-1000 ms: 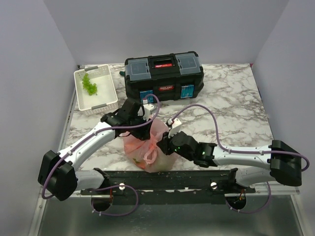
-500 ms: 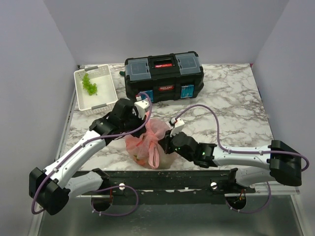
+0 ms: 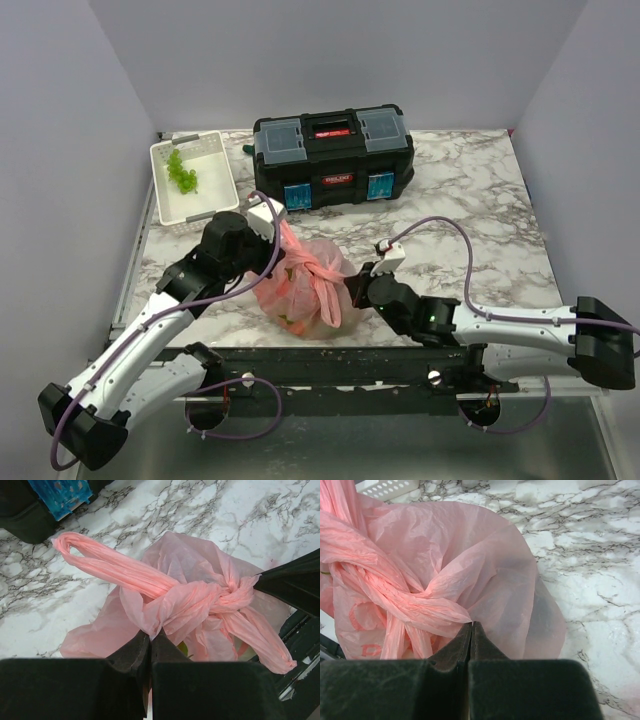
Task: Take the fake fruits out of the plastic bag
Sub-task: Untie the plastic bag at the center of the board.
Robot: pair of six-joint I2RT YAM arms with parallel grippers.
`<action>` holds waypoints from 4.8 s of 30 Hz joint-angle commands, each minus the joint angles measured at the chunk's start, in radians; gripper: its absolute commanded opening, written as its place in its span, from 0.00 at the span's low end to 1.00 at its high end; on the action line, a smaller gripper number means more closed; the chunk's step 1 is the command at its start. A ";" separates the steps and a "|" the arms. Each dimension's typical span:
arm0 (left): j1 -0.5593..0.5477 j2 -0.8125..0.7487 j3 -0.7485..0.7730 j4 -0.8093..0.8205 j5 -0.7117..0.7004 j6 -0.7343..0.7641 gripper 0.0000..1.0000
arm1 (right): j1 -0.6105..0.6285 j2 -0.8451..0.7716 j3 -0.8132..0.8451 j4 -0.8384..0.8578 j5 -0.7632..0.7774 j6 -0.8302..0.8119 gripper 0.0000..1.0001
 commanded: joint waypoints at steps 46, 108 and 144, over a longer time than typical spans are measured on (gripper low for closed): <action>0.019 0.064 0.022 0.038 0.117 -0.003 0.00 | 0.003 0.177 0.237 -0.054 -0.090 -0.367 0.45; -0.225 0.445 0.365 -0.199 -0.050 0.180 0.56 | 0.003 -0.112 -0.020 0.026 0.048 -0.231 0.01; -0.221 -0.042 0.008 0.098 -0.370 0.101 0.00 | 0.004 -0.051 0.030 -0.123 0.090 -0.122 0.13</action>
